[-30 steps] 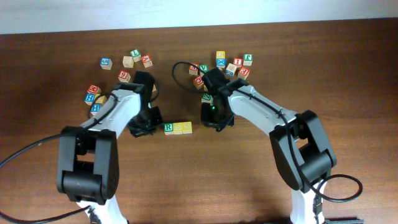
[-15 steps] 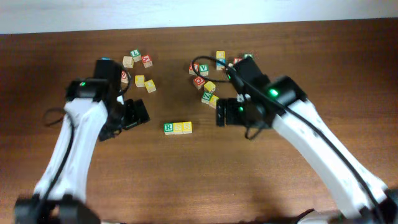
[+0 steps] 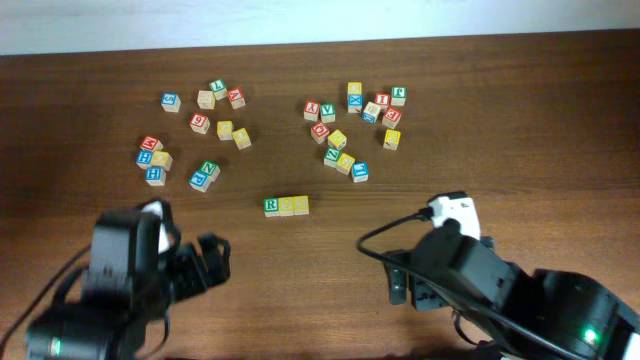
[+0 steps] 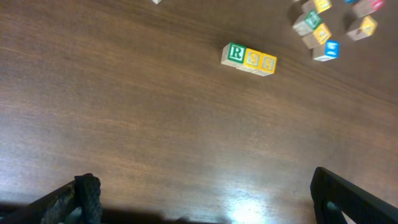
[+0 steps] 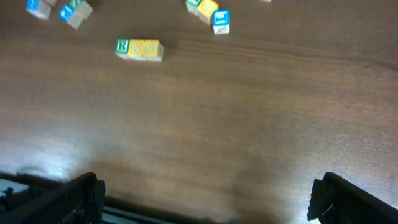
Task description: Spell out RSS
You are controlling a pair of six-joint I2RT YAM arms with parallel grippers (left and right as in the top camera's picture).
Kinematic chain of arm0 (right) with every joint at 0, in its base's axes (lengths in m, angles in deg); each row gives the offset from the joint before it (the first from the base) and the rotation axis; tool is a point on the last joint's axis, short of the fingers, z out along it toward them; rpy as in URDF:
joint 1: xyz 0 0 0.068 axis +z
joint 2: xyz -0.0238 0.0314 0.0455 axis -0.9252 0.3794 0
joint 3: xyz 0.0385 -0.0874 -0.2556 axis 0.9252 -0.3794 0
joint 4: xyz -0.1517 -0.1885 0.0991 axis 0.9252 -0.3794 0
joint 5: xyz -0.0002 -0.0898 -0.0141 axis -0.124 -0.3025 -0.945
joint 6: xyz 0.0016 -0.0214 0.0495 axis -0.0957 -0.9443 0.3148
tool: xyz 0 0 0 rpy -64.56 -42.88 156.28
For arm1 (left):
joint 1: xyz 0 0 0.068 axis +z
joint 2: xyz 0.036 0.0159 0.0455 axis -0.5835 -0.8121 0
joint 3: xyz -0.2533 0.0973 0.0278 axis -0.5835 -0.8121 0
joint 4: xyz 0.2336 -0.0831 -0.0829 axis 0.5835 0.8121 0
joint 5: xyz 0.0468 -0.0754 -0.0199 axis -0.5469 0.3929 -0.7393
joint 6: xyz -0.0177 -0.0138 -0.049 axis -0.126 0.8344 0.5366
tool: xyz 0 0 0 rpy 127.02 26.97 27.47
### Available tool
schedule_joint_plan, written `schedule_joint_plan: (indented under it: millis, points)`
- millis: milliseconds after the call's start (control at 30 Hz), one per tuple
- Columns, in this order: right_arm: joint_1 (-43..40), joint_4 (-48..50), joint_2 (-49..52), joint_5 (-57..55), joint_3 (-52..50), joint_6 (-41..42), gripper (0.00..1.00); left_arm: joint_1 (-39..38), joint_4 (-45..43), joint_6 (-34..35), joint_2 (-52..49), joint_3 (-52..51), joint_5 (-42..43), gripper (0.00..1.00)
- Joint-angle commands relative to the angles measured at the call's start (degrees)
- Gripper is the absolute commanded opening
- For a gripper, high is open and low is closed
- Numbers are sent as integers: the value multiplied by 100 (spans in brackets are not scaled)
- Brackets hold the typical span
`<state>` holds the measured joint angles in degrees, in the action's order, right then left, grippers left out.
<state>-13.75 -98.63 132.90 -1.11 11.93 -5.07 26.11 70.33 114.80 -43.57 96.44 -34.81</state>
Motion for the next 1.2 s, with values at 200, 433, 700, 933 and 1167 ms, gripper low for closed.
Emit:
schedule_joint_plan:
  millis: [200, 433, 700, 933, 1167]
  points:
    - [42, 0, -20, -326, -83, 214, 98, -26, -59, 192, 776, -446, -20, 99]
    - [42, 0, 227, -326, -83, 214, 98, -26, -48, 190, 776, -446, -24, 99]
    - [42, 0, 772, -621, -83, 214, 98, -26, -48, 190, 776, -446, -24, 99]
    - [-219, -20, 968, -898, -83, 212, 98, -26, -48, 190, 776, -446, -24, 99]
    - [-1950, 485, 675, -367, -111, -153, 98, -26, -48, 190, 776, -446, -24, 99]
